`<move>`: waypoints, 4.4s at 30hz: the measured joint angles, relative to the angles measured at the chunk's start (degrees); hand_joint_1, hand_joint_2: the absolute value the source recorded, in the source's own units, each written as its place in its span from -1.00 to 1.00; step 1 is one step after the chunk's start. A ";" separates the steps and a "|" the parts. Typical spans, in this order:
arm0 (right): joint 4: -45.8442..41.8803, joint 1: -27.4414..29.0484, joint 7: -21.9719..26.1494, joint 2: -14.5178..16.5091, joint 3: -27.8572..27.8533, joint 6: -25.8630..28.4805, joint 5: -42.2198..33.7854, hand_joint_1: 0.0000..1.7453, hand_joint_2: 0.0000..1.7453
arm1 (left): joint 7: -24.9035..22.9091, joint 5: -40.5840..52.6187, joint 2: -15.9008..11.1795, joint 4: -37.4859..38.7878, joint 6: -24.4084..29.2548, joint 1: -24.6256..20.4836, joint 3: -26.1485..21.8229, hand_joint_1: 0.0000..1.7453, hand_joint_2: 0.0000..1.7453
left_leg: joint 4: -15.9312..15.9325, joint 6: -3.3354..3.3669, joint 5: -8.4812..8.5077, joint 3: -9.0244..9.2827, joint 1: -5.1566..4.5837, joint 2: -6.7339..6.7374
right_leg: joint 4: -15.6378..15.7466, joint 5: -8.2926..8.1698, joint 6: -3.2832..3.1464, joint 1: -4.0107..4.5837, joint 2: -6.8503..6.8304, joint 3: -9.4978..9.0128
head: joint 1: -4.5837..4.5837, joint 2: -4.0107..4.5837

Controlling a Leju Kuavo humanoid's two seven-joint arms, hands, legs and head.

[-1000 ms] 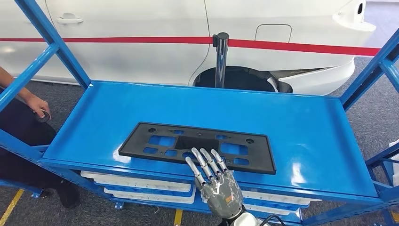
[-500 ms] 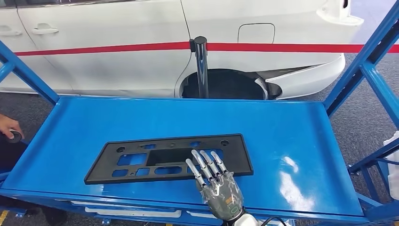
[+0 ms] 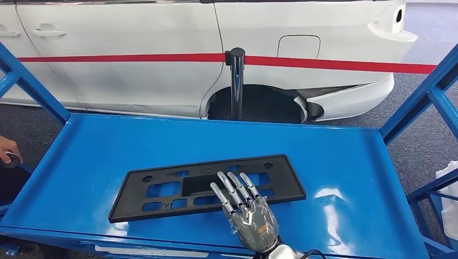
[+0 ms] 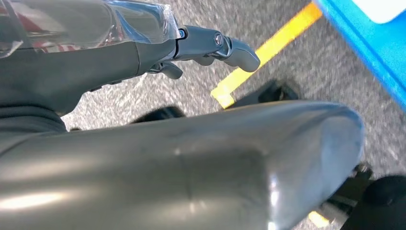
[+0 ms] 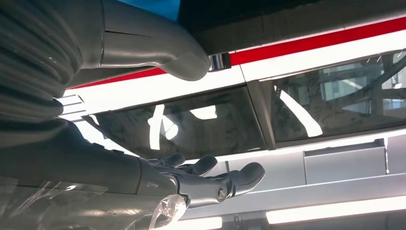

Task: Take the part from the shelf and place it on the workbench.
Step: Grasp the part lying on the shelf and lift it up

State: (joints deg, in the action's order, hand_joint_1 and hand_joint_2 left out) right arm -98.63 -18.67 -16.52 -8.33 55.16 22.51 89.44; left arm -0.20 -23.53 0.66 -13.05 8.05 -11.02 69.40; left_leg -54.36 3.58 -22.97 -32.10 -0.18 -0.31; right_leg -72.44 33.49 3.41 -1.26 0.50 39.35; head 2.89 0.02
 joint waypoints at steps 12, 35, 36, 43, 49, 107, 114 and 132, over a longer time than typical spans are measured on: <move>-0.17 -0.78 0.94 -0.90 0.85 -7.45 0.59 -1.00 1.00 | 0.38 0.96 -0.05 0.00 -0.20 -0.31 -0.61 -1.00 -1.00 | -12.90 -3.13 -7.59 -4.85 0.49 -0.07 | 15.28 -7.58 -2.39 -0.29 0.04 -6.47 | 0.16 0.00; -1.17 -4.93 0.99 -2.33 4.90 -11.87 0.61 -1.00 1.00 | -0.16 2.84 0.22 0.00 -1.40 -0.79 -1.53 -1.00 -1.00 | 1.93 0.23 0.15 1.99 -1.43 -0.20 | 17.81 -8.84 -1.42 0.64 -0.44 -7.94 | 0.04 0.00; -1.09 -5.34 0.69 -2.22 5.01 -11.61 0.61 -1.00 1.00 | -0.19 2.87 0.30 0.00 -1.40 -0.82 -1.63 -1.00 -1.00 | 1.85 0.02 0.07 1.90 -1.46 -0.17 | 18.31 -8.81 -1.73 0.80 -0.42 -8.10 | 0.06 0.00; -0.27 -7.58 -0.55 -1.64 5.23 -11.27 0.57 -1.00 1.00 | -0.25 3.07 0.49 0.00 -1.31 -0.82 -2.02 -1.00 -1.00 | 1.68 0.15 -0.07 1.78 -1.18 -0.13 | 18.40 -8.96 -1.96 1.29 -0.41 -7.99 | 0.07 0.00; 0.50 -8.46 -1.58 -1.62 5.02 -11.29 0.05 -1.00 1.00 | -0.26 3.44 0.50 0.00 -1.20 -0.75 -2.26 -1.00 -1.00 | 1.75 -0.18 -0.04 1.78 -0.87 -0.13 | 18.40 -8.89 -2.22 1.52 -0.41 -7.99 | 0.07 0.00; 13.19 -12.84 -2.20 1.91 4.90 -10.88 -2.71 0.99 1.00 | -0.23 5.03 0.50 0.00 -0.76 -1.43 -4.76 -1.00 1.00 | 1.76 -0.61 0.02 2.01 -0.87 -0.12 | 18.40 -8.98 -2.39 1.50 -0.40 -8.21 | 0.07 0.00; 10.27 -9.22 -3.25 1.58 1.77 0.66 -9.82 1.00 1.00 | 3.22 4.15 0.49 0.00 2.44 -0.14 -5.80 -1.00 0.00 | 1.75 -0.61 0.01 2.06 -0.88 -0.12 | 18.40 -8.98 -2.39 1.49 -0.40 -8.23 | 0.07 0.00; -27.23 -0.63 13.10 -1.70 -16.47 17.29 -40.18 1.00 1.00 | 32.55 -3.73 -0.07 0.00 -2.12 2.95 -14.33 -1.00 -1.00 | 1.74 -0.74 -0.11 1.92 -0.90 -0.05 | 18.40 -8.95 -2.39 1.45 -0.24 -8.05 | 0.07 0.00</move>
State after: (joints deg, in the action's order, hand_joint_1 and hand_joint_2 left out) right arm -125.87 -19.30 -3.42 -10.03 38.69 39.80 49.26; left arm 32.35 -27.27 0.59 -13.05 5.93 -8.06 55.06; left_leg -52.62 2.84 -23.07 -30.19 -1.08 -0.36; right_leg -54.03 24.53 1.02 0.18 0.26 31.30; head 2.95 0.02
